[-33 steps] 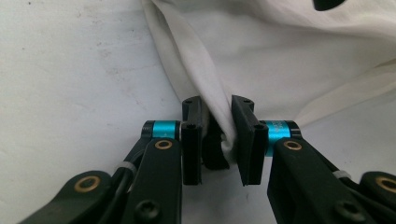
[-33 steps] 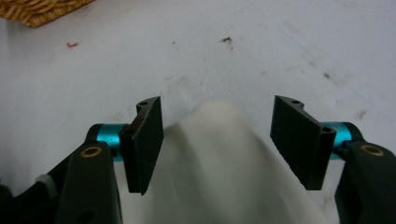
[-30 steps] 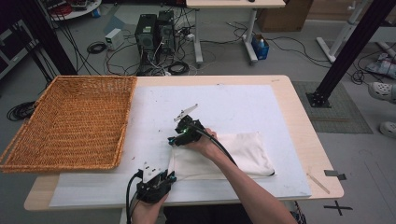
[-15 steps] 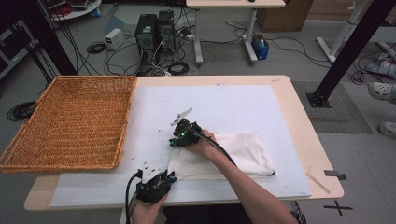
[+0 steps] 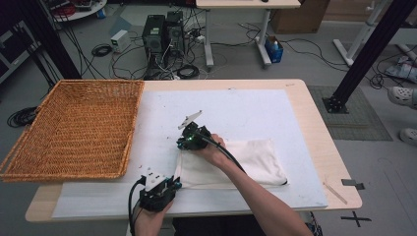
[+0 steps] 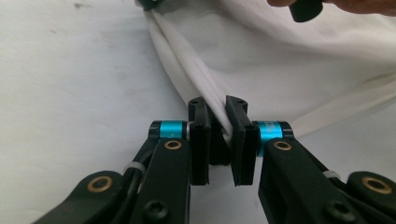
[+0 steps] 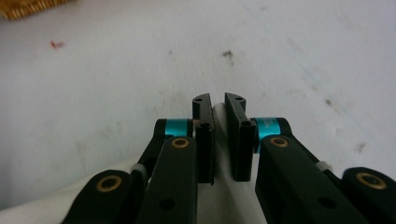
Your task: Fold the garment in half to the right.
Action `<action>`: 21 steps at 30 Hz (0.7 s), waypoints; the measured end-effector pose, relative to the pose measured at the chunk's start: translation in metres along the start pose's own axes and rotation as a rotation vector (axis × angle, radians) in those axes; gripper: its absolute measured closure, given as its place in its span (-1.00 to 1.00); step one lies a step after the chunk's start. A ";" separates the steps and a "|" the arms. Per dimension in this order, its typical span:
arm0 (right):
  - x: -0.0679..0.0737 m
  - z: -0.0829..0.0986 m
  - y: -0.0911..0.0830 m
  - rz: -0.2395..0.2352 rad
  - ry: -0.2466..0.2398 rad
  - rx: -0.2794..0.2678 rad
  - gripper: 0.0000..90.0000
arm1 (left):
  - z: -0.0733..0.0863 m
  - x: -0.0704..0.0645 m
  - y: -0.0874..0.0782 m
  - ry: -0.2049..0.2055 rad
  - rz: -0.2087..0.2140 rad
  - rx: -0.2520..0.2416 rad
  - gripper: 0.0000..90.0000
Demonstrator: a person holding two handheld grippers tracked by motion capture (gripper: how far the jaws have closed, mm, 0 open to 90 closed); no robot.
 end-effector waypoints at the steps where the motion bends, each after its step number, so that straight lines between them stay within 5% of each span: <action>1: -0.001 -0.004 -0.001 -0.001 0.006 -0.014 0.87 | -0.002 0.003 -0.003 -0.001 -0.004 -0.006 0.77; 15: 0.010 -0.072 0.002 -0.036 -0.029 -0.158 0.87 | -0.038 0.048 -0.060 0.035 -0.105 -0.099 0.77; 21: 0.008 -0.073 -0.009 -0.030 -0.056 -0.166 0.87 | -0.043 0.038 -0.062 0.036 -0.056 -0.133 0.77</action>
Point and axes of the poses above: each handheld gripper's, and its own axes: y roughly forward along the jaws, z roughly out of its underside, x roughly to its left, the point moved 2 cm from there along y, roughly forward along the jaws, and after that the axes turned 11 degrees about -y, right-handed, at the moved point
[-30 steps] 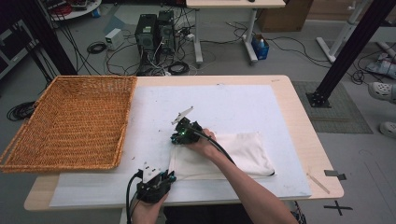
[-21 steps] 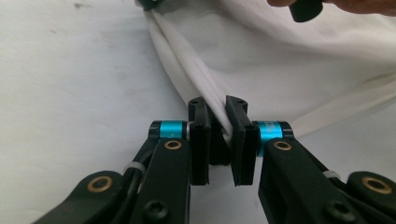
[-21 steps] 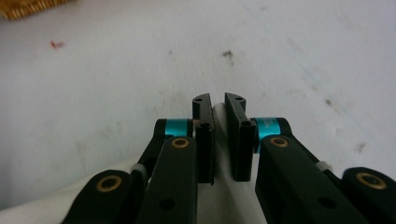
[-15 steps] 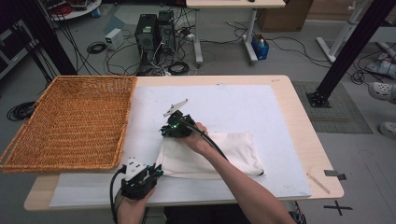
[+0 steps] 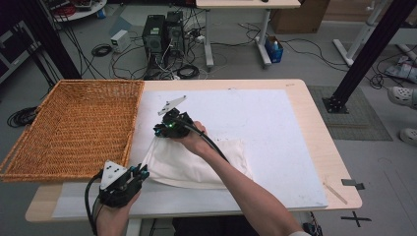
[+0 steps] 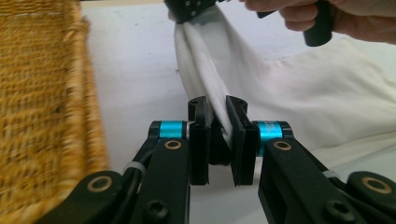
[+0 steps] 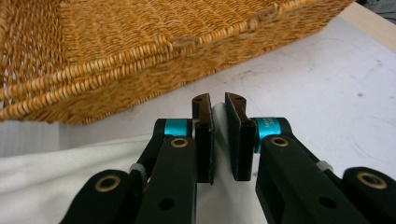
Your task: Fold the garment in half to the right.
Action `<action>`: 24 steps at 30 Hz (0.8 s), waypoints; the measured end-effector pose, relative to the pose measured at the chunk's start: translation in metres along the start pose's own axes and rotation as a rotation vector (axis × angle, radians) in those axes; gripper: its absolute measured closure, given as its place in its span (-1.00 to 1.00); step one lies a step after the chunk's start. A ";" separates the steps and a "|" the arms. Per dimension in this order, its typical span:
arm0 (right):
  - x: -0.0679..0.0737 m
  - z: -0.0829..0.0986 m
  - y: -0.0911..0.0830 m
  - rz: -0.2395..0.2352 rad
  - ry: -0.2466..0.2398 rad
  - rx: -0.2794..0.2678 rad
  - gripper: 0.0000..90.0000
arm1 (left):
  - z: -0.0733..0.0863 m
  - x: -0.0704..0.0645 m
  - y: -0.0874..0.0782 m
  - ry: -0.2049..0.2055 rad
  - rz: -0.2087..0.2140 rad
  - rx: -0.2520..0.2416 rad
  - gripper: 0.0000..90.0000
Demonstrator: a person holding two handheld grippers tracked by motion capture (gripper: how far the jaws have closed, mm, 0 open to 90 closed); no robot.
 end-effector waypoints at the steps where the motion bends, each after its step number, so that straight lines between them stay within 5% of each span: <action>1: -0.001 0.001 -0.003 0.005 0.001 0.001 0.87 | 0.000 -0.005 0.002 0.000 0.013 -0.005 0.77; 9: -0.016 0.027 -0.042 0.050 -0.006 0.005 0.87 | -0.003 -0.052 0.032 0.005 0.183 -0.009 0.77; 17: -0.037 0.074 -0.089 0.094 0.080 -0.011 0.87 | 0.002 -0.096 0.068 0.044 0.294 0.035 0.77; 24: -0.041 0.106 -0.113 0.126 0.113 -0.003 0.87 | 0.011 -0.127 0.089 0.075 0.354 0.079 0.77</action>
Point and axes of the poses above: each handheld gripper's, and its own axes: y roughly forward along the jaws, z roughly out of its underside, x roughly to its left, the point moved 2 cm from there along y, roughly forward along the jaws, and after that the axes turned 11 degrees about -y, right-handed, at the moved point
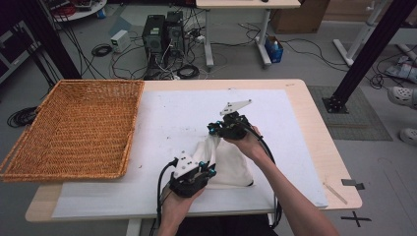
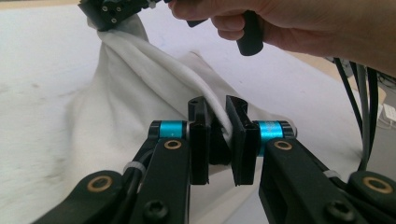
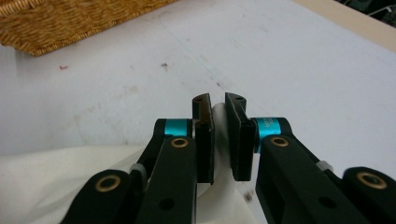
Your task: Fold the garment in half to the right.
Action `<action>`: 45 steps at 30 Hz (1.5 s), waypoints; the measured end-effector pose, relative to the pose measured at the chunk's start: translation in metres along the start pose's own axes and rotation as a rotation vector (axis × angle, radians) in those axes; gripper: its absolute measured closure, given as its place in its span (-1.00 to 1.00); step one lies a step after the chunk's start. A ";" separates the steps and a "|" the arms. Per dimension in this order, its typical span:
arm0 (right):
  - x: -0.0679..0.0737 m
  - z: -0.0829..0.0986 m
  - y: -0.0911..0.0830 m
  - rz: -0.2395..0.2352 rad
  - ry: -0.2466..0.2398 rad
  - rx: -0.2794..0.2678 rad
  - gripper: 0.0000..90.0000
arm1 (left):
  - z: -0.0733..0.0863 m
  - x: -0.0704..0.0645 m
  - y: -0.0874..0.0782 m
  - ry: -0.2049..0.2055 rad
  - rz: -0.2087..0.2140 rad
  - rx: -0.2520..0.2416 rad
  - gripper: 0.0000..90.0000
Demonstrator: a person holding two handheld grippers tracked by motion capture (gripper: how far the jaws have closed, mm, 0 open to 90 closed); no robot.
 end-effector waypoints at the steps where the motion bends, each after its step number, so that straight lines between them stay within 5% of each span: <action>1: -0.001 0.005 -0.003 0.004 0.006 0.001 0.87 | 0.001 -0.002 0.003 0.002 0.005 0.005 0.77; 15: -0.015 0.053 -0.030 0.049 0.089 0.012 0.87 | 0.010 -0.037 0.057 0.049 0.068 0.081 0.77; 27: -0.021 0.089 -0.043 0.089 0.159 0.029 0.84 | 0.024 -0.053 0.088 0.088 0.082 0.173 0.76; 45: -0.024 0.114 -0.063 0.218 0.215 0.026 0.47 | 0.031 -0.071 0.097 0.124 0.186 0.181 0.41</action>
Point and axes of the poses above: each handheld gripper's, and its own axes: y roughly forward along the jaws, z roughly out of its underside, x roughly to its left, the point moved 2 cm from there along y, roughly forward along the jaws, and after that the axes turned 11 degrees about -y, right-handed, at the moved point
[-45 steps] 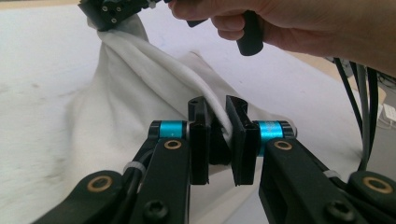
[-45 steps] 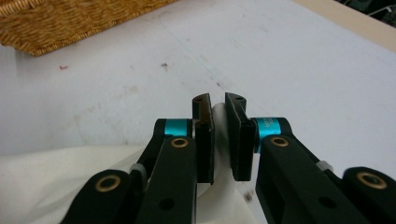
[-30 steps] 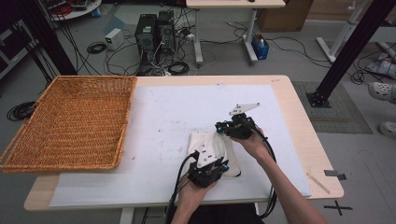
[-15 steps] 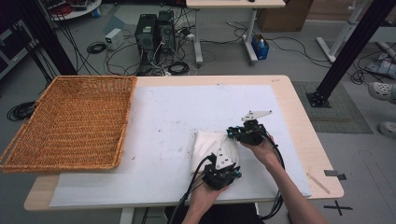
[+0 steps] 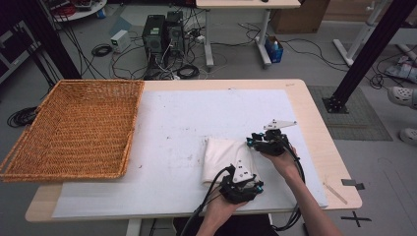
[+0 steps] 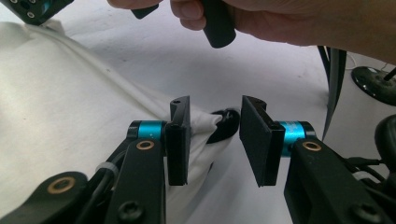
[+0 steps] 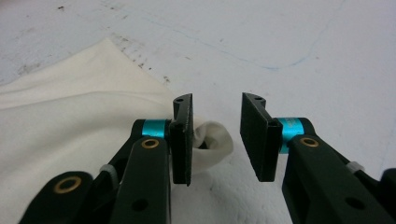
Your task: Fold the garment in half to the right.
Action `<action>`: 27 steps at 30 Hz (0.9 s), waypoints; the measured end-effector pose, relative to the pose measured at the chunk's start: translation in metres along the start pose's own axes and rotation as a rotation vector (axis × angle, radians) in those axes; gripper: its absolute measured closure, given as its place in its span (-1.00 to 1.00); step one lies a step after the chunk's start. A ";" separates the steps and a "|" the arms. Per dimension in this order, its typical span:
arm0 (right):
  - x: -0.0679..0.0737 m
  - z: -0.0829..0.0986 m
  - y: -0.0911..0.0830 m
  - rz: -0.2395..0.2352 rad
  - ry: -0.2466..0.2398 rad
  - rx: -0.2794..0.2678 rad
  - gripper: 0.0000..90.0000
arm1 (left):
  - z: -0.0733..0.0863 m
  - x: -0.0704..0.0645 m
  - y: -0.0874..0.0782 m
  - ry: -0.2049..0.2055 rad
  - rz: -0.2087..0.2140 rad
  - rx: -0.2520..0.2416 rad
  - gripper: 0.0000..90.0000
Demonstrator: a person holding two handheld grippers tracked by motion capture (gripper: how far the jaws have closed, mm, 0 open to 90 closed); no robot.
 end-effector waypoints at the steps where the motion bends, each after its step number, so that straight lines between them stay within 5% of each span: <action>1: -0.001 0.002 0.000 0.004 0.002 0.002 0.42 | 0.000 -0.001 0.001 0.000 0.007 -0.001 0.39; 11: -0.013 0.018 -0.006 0.067 0.052 0.034 0.27 | 0.000 -0.011 0.014 0.043 0.057 0.050 0.29; 17: -0.019 0.023 -0.013 0.074 0.092 0.011 -0.25 | -0.004 -0.014 0.010 0.060 0.088 0.036 0.05; 23: -0.016 0.029 -0.023 0.099 0.110 0.007 -0.54 | -0.013 -0.010 -0.016 0.090 0.048 -0.061 -0.18; 27: -0.009 0.033 -0.029 0.100 0.090 0.019 -0.72 | -0.016 0.002 -0.046 0.099 -0.041 -0.116 -0.31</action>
Point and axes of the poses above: each handheld gripper's, and its own axes: y roughly forward along the jaws, z roughly out of its underside, x roughly to its left, the point moved 2 cm from there along y, roughly forward along the jaws, and after that the axes turned 11 degrees about -y, right-handed, at the moved point
